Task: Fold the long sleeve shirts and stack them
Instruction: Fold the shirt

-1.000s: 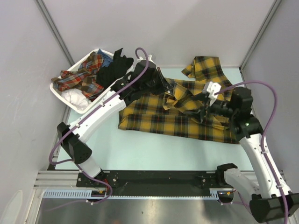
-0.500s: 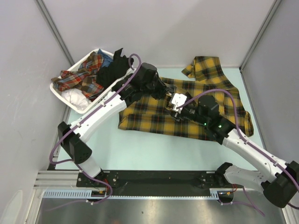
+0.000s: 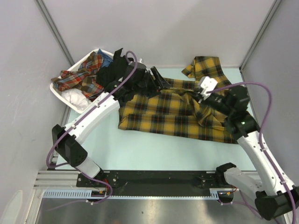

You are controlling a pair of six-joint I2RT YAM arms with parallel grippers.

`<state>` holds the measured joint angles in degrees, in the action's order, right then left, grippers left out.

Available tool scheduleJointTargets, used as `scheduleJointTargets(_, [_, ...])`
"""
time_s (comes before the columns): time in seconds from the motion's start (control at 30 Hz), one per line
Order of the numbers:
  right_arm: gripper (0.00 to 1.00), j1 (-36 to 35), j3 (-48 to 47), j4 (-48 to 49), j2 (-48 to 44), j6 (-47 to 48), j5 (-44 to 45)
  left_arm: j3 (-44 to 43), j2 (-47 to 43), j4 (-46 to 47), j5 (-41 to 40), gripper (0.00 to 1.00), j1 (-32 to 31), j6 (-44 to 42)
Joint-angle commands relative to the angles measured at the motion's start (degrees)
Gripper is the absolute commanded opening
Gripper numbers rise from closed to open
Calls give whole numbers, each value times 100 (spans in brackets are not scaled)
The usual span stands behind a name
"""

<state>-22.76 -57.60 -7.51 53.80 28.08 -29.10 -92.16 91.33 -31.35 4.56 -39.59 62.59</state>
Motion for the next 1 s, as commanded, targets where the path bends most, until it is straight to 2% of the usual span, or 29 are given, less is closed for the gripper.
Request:
scheduleJointTargets(0.0, [0, 991, -620, -636, -98, -329, -2088, 84, -572, 1033, 782, 75, 408, -2527])
scheduleJointTargets(0.03, [0, 1141, -742, -734, -54, -346, -2326, 110, -799, 1139, 871, 77, 452, -3550])
scheduleJointTargets(0.1, [0, 1441, -892, -1005, 16, -268, -3012, 469, -1133, 1637, 1641, 83, 558, -4758])
scheduleJointTargets(0.13, [0, 1485, -936, -1233, 42, -241, -3135, 636, -1518, 1798, 1871, 89, 558, -5887])
scheduleJointTargets(0.17, [0, 1503, -998, -1314, 69, -224, -3258, 960, -1730, 1930, 2100, 95, 558, -6246])
scheduleJointTargets(0.2, [0, 1520, -998, -1349, 87, -241, -3268, 1085, -1889, 2140, 2711, 99, 549, -6694])
scheduleJointTargets(0.23, [0, 1521, -998, -1376, 87, -250, -3286, 1164, -2013, 2125, 3074, 99, 549, -7386])
scheduleJointTargets(0.27, [0, 1521, -990, -1367, 113, -267, -3303, 1130, -2153, 1777, 3460, 99, 445, -7758])
scheduleJointTargets(0.3, [0, 1521, -981, -1333, 122, -302, -3312, 1069, -2180, 1521, 3638, 99, 322, -8510])
scheduleJointTargets(0.37, [0, 1529, -981, -1271, 157, -425, -3400, 894, -2163, 872, 3404, 99, -229, -9191])
scheduleJointTargets(0.4, [0, 1529, -981, -1218, 148, -460, -3418, 858, -2128, 781, 2950, 99, -424, -9447])
scheduleJointTargets(0.47, [0, 1512, -972, -1200, 148, -470, -3479, 762, -2041, 649, 2578, 99, -854, -10062])
scheduleJointTargets(0.57, [0, 1494, -981, -1314, 87, -435, -3506, 499, -1716, 526, 2068, 98, -1111, -10643])
scheduleJointTargets(0.73, [0, 1302, -998, -1674, -1, -145, -3541, 190, -1223, 262, 1962, 99, -1436, -11619])
scheduleJointTargets(0.8, [0, 1196, -1025, -1868, -45, 57, -3506, 216, -1074, 270, 1856, 95, -1568, -11927])
scheduleJointTargets(0.9, [0, 1011, -1016, -2114, -98, 303, -3401, 208, -925, 305, 1821, 74, -1665, -12112])
scheduleJointTargets(0.93, [0, 967, -972, -2132, -89, 304, -3365, 85, -863, 366, 1855, 57, -1666, -12086])
scheduleJointTargets(0.97, [0, 976, -955, -2115, -89, 260, -3313, 15, -802, 428, 1847, 48, -1666, -11947])
